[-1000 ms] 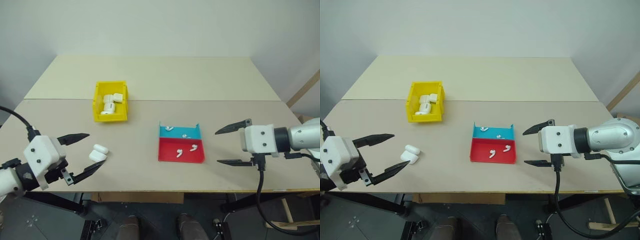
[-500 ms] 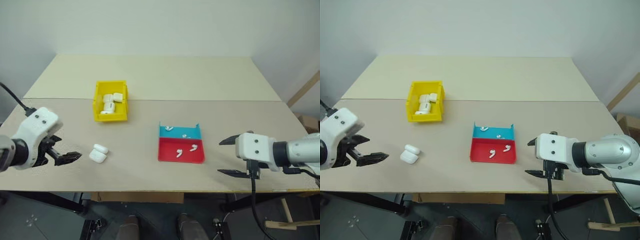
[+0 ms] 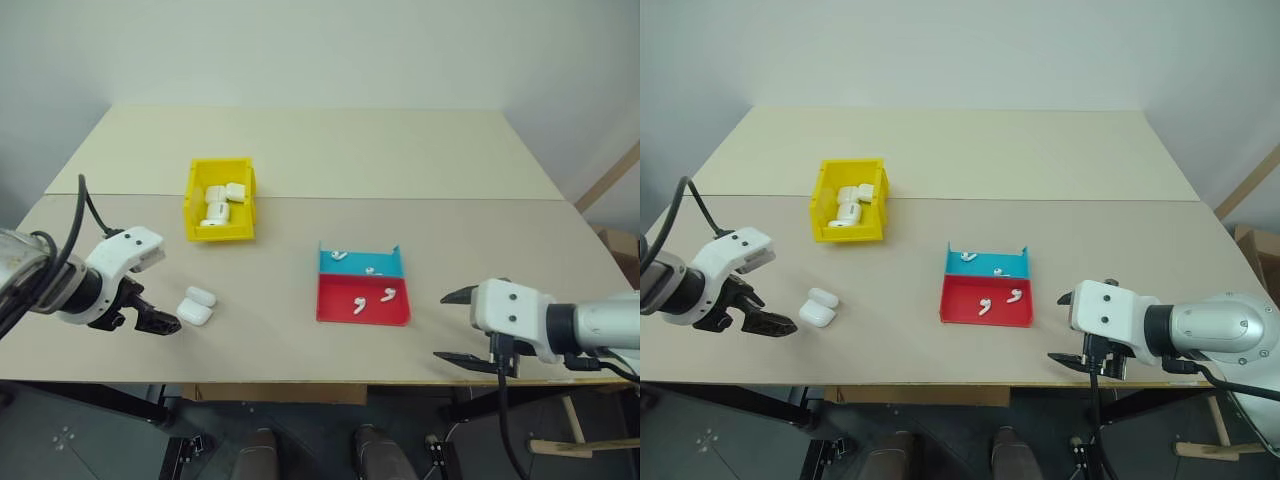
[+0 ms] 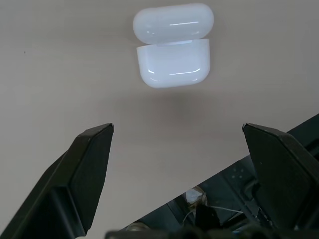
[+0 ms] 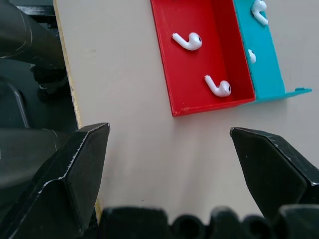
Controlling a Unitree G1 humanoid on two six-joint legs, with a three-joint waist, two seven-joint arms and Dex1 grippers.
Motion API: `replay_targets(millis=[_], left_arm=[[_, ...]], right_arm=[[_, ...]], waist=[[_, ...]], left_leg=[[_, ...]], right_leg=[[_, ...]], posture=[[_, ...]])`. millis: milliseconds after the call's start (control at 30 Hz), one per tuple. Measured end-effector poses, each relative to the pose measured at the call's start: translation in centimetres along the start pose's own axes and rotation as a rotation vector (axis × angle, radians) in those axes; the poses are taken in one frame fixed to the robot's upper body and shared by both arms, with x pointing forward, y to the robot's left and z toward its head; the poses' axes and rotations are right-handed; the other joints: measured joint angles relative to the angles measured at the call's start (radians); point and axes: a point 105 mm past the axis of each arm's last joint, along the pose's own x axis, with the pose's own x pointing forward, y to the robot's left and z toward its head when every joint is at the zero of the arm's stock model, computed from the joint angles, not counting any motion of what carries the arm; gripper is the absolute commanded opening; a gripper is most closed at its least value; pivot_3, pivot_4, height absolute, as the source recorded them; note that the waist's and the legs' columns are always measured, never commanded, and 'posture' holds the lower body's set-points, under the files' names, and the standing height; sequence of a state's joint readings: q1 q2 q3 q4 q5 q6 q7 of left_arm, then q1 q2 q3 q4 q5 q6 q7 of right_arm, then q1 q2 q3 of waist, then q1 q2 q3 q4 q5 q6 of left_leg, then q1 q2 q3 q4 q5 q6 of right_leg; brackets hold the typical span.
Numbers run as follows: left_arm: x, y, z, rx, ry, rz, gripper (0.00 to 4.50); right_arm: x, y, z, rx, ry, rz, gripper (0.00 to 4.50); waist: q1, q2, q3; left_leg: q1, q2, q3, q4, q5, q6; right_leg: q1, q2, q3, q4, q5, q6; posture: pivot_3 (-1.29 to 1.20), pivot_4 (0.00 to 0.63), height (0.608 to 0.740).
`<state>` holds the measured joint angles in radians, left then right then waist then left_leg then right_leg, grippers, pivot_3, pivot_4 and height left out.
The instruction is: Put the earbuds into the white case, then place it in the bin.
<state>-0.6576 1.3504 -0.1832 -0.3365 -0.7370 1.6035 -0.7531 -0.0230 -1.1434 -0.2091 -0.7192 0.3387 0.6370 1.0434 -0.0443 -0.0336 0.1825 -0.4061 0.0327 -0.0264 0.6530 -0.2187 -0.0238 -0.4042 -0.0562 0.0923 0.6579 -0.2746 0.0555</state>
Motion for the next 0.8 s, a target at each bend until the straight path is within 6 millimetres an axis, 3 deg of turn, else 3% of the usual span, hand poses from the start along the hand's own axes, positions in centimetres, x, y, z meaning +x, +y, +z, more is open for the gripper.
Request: replay_targets(millis=[300,667,800], left_arm=[[1.5,-0.4,-0.1,0.036,0.039,0.036,4.50],[5.2,-2.7,0.9,0.099,0.030,-0.005,4.50],[5.6,-2.3,1.7,0.099,0.012,0.042,4.50]], right_arm=[[-0.5,-0.4,-0.3,0.014,0.016,0.035,4.48],[-0.8,-0.8,-0.2,0.008,0.020,0.023,4.48],[-1.4,-1.0,-0.3,0.010,0.033,0.003,4.48]], waist=[[0.004,-0.001,0.000],[0.007,-0.002,0.000],[0.008,-0.002,0.000]], left_leg=[[-0.001,-0.001,0.000,0.001,0.000,0.000],[-0.001,-0.001,-0.001,0.005,0.000,0.000],[-0.001,-0.001,-0.001,0.005,0.000,0.000]], right_leg=[[0.000,-0.001,0.000,0.000,0.000,0.000],[0.001,0.000,0.000,0.003,0.000,0.000],[0.001,0.000,0.000,0.003,0.000,0.000]], posture=[[0.00,0.150,0.740],[0.00,0.150,0.740],[0.00,0.150,0.740]])
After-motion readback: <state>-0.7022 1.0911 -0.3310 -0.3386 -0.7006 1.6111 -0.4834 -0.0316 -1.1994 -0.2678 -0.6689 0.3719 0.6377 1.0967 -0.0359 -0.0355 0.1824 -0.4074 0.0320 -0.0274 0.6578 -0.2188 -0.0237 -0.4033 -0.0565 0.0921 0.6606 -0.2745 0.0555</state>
